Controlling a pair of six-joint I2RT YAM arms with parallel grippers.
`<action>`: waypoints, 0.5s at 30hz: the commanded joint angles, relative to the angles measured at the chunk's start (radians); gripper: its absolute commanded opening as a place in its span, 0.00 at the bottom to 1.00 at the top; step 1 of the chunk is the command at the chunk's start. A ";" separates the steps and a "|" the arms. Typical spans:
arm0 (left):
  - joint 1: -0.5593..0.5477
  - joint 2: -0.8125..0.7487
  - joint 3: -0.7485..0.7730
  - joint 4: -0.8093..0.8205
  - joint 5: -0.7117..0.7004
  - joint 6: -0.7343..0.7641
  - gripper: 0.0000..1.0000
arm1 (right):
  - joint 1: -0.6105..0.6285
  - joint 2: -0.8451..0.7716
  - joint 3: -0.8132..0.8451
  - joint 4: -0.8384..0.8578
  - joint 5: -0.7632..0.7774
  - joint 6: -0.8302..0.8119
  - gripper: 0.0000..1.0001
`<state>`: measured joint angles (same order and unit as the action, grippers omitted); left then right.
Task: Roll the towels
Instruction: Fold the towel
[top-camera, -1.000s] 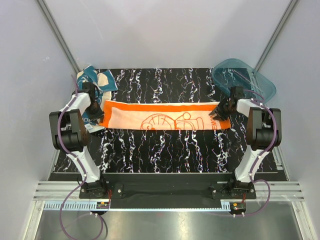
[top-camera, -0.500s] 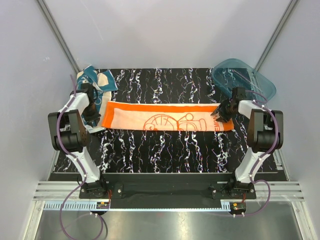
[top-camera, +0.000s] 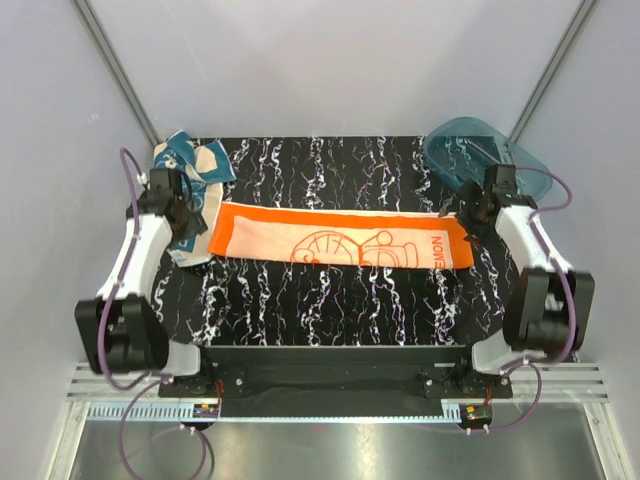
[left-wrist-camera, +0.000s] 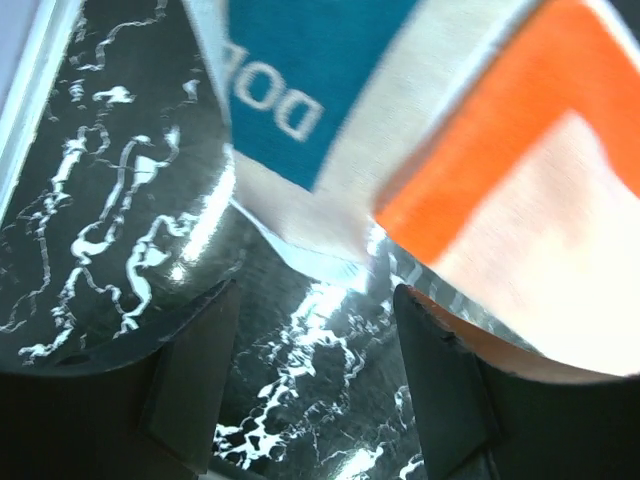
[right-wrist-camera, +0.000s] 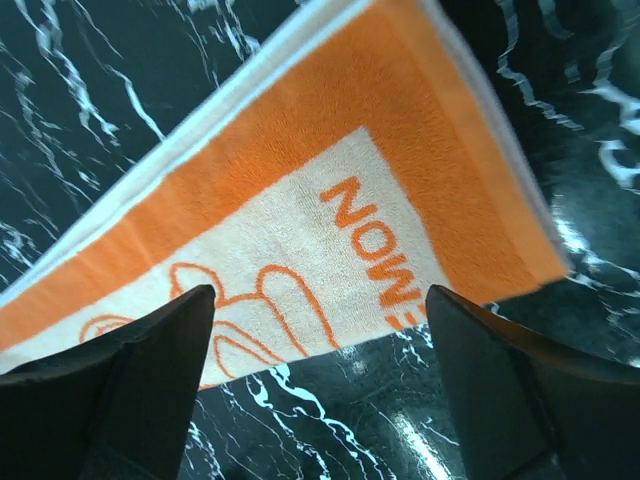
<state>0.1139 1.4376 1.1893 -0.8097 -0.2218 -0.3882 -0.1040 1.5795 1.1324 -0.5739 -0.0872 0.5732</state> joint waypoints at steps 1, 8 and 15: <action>-0.054 -0.103 -0.121 0.058 0.024 0.003 0.69 | -0.042 -0.145 0.009 -0.108 0.121 0.017 0.98; -0.134 -0.160 -0.151 0.078 0.082 0.025 0.70 | -0.177 -0.196 -0.173 -0.120 0.090 0.066 0.97; -0.160 -0.161 -0.149 0.083 0.130 0.023 0.70 | -0.207 -0.147 -0.253 -0.037 -0.028 0.077 0.72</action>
<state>-0.0429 1.3075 1.0363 -0.7647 -0.1272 -0.3801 -0.3126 1.4231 0.8829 -0.6647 -0.0677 0.6361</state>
